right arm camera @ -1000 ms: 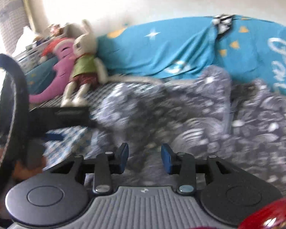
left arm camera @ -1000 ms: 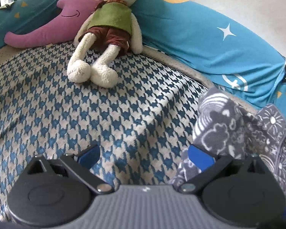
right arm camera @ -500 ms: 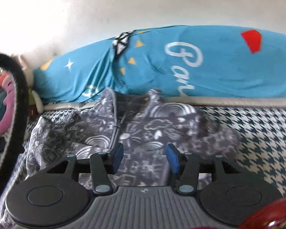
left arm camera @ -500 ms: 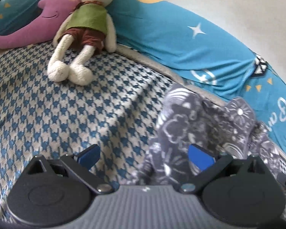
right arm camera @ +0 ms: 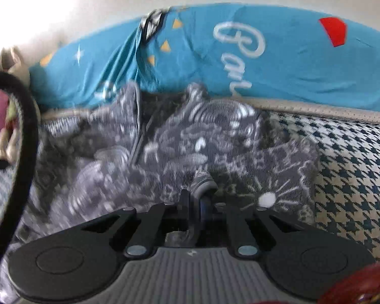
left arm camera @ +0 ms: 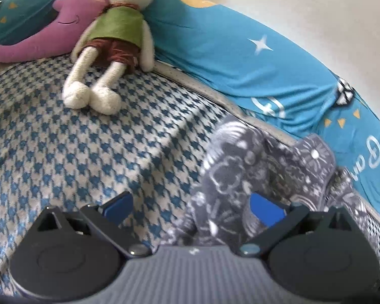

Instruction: Fold clothes

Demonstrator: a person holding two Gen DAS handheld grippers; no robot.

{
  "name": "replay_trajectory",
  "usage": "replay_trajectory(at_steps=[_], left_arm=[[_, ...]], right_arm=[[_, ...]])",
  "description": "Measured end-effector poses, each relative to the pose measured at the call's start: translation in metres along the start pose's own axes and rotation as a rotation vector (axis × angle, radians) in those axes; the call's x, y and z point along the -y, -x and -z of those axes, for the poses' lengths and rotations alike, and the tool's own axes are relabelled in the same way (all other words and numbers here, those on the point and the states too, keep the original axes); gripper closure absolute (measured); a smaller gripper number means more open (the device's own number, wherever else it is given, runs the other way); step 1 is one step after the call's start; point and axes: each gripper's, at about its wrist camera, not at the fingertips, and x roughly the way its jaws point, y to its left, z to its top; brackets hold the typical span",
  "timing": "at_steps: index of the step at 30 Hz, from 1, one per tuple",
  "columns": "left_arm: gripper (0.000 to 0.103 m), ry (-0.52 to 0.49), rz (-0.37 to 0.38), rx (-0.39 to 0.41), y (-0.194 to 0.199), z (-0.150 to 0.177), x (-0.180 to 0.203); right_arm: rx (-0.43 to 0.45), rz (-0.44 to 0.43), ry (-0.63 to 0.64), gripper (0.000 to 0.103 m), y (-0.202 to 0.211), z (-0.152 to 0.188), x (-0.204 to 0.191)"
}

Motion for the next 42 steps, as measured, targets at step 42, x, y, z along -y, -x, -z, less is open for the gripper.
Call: replay_trajectory(at_steps=[42], left_arm=[[0.0,0.101,-0.103,0.05,0.006,-0.019,-0.043]], right_arm=[[-0.058,-0.507,0.09,0.069,-0.018,0.046,-0.173]])
